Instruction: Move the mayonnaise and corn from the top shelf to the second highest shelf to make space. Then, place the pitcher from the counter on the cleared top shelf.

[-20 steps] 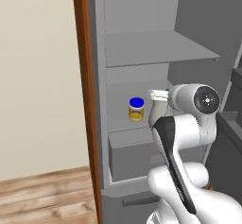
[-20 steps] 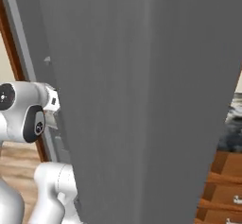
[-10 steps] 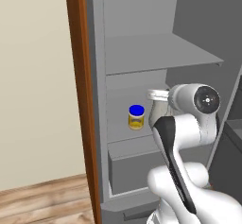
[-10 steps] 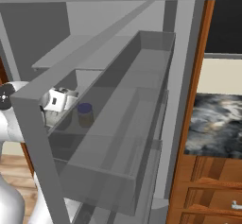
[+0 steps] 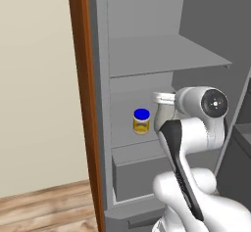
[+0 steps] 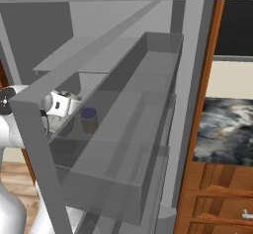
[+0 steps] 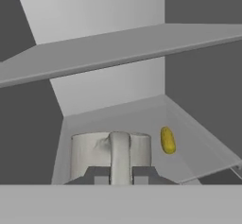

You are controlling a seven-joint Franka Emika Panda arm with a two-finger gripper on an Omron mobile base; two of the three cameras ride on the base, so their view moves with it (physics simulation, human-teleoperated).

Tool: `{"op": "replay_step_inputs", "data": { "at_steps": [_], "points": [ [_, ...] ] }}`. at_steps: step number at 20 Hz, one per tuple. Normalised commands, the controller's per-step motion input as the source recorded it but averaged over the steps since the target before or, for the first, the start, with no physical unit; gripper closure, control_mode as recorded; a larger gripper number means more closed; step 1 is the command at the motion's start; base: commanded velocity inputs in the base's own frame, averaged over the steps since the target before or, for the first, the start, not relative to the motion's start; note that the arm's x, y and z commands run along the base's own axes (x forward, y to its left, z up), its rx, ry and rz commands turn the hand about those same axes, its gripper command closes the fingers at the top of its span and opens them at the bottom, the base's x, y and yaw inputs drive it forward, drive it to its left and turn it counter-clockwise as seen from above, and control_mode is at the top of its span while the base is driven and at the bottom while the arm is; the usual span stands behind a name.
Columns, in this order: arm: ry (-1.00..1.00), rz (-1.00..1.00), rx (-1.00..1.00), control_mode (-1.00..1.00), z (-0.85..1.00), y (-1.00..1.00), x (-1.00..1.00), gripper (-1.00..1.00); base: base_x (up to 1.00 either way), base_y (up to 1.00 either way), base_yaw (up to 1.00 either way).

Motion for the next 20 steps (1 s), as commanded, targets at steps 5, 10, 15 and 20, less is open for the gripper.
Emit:
{"op": "replay_step_inputs", "data": {
  "at_steps": [5,10,15,20],
  "points": [
    [-0.29,0.12,0.0,-1.0,0.09,-0.01,0.0,1.0,0.0,0.0,0.0],
    [-0.4,0.25,0.0,-1.0,0.35,0.0,-0.02,1.0,0.0,0.0,0.0],
    [-0.3,0.32,0.0,-1.0,0.39,-0.04,-0.25,1.0,0.0,0.0,0.0],
    [-0.43,0.27,-0.02,-1.0,0.31,0.0,-0.46,1.0,0.0,0.0,0.0]
  ]
}}
